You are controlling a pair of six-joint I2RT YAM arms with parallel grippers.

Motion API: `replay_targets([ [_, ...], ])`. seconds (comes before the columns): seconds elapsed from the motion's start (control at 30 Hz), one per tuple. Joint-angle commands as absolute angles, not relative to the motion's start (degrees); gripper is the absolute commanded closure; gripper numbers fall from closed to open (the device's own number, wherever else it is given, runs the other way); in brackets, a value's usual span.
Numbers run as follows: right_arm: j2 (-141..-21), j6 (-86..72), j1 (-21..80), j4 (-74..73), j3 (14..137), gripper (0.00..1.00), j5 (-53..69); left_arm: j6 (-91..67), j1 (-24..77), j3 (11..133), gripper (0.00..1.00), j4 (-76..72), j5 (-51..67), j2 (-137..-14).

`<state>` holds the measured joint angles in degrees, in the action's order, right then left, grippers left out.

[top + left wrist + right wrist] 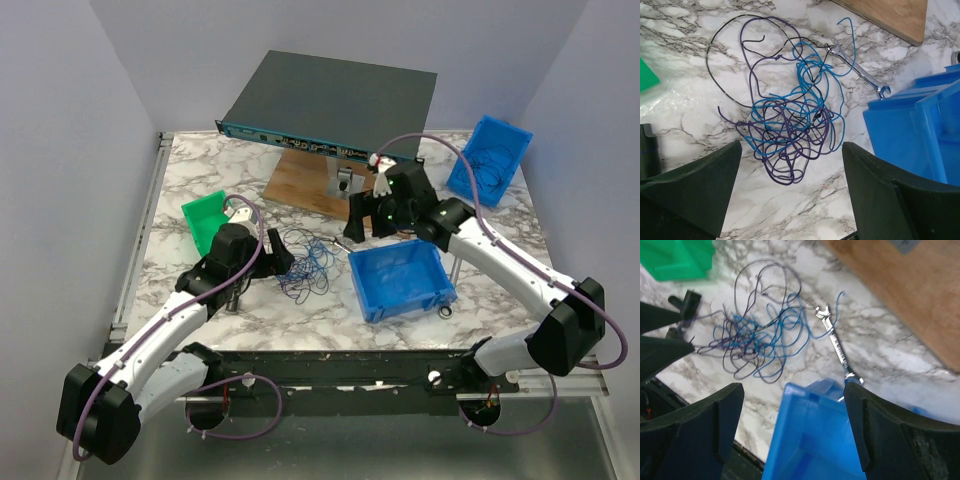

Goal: Untangle the cables
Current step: Untie the cable.

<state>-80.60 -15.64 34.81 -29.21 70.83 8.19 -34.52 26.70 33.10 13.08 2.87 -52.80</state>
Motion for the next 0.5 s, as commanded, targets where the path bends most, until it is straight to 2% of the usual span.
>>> replay_targets([
  [0.0, -81.4, -19.3, 42.9, -33.6, 70.5, 0.10, 1.4, -33.9, 26.4, 31.8, 0.20, 12.8, 2.0, -53.4],
  [0.07, -81.6, -20.4, 45.3, -31.5, 69.9, 0.11, 1.1, -34.1, 26.4, 31.4, 0.24, 11.6, 2.3, -54.5],
  [0.2, -81.4, -21.5, 49.3, -26.9, 68.2, 0.14, 0.7, -33.9, 26.2, 30.6, 0.44, 8.7, 2.6, -55.6],
  [0.37, -81.1, -23.1, 52.5, -22.4, 65.5, 0.18, 0.2, -32.3, 26.1, 30.9, 0.99, 9.5, 1.7, -53.7],
  [0.47, -81.6, -23.5, 53.9, -19.3, 63.6, 0.21, -1.3, -31.1, 26.1, 31.8, 1.00, 11.7, 1.3, -51.2],
])
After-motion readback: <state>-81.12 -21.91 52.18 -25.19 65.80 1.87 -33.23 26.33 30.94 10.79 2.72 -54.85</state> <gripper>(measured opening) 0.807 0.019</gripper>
